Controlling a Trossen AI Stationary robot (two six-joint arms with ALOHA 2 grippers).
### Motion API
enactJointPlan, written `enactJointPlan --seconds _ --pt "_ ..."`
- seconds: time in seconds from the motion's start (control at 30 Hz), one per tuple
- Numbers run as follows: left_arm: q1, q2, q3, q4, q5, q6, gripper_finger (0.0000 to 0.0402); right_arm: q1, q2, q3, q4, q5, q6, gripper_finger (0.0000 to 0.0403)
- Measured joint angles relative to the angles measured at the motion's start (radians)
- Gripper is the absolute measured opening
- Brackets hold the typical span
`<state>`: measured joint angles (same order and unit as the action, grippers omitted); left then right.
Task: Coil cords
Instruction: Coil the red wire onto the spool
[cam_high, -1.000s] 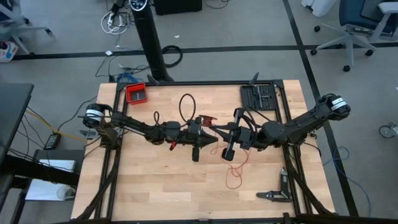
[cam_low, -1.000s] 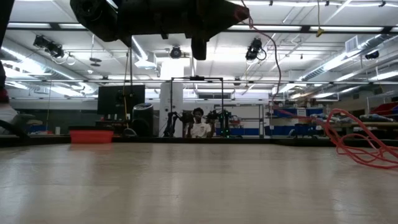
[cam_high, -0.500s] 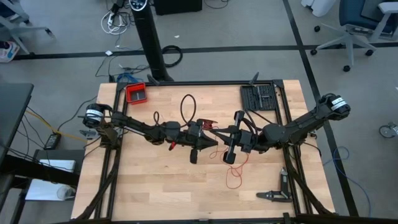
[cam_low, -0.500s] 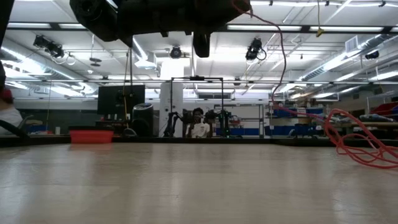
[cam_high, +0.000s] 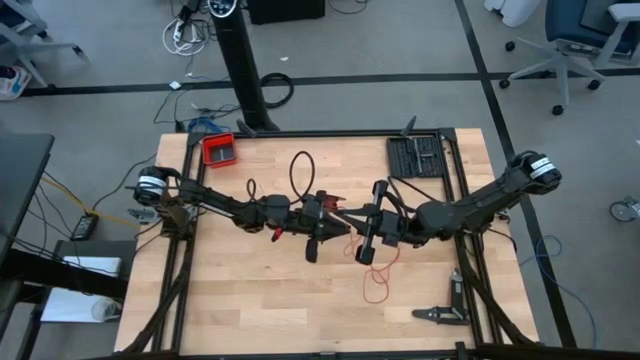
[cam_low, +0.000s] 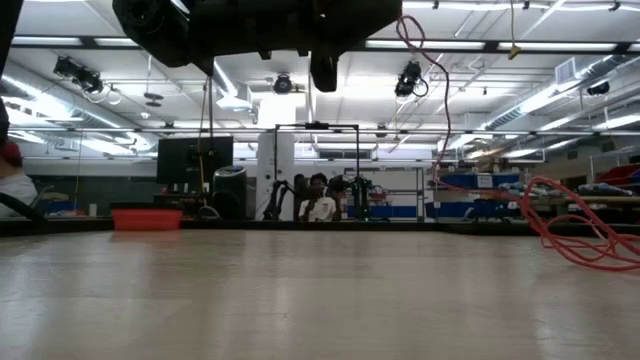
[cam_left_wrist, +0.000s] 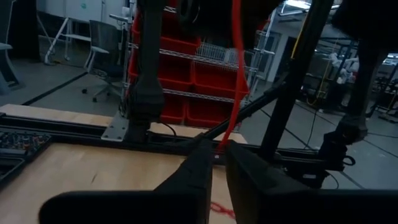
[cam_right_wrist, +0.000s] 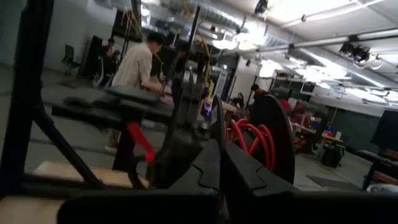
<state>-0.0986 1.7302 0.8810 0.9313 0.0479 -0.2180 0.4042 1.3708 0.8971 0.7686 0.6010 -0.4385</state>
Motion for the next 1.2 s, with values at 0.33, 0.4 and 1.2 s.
enactJointPlan --seconds 0.33,0.4,1.2 --pt "0.0 0.0 0.0 -0.008 0.0 0.0 0.0087 0.0 0.002 0.0 0.025 0.0 -0.012 0.0003" --pt "0.0 0.0 0.0 -0.009 0.0 0.0 0.0084 0.0 0.002 0.0 0.021 0.0 -0.015 0.0003" --pt "0.029 -0.095 0.0 -0.221 -0.027 0.046 0.0 0.175 -0.045 0.0 -0.099 0.275 -0.055 0.0003"
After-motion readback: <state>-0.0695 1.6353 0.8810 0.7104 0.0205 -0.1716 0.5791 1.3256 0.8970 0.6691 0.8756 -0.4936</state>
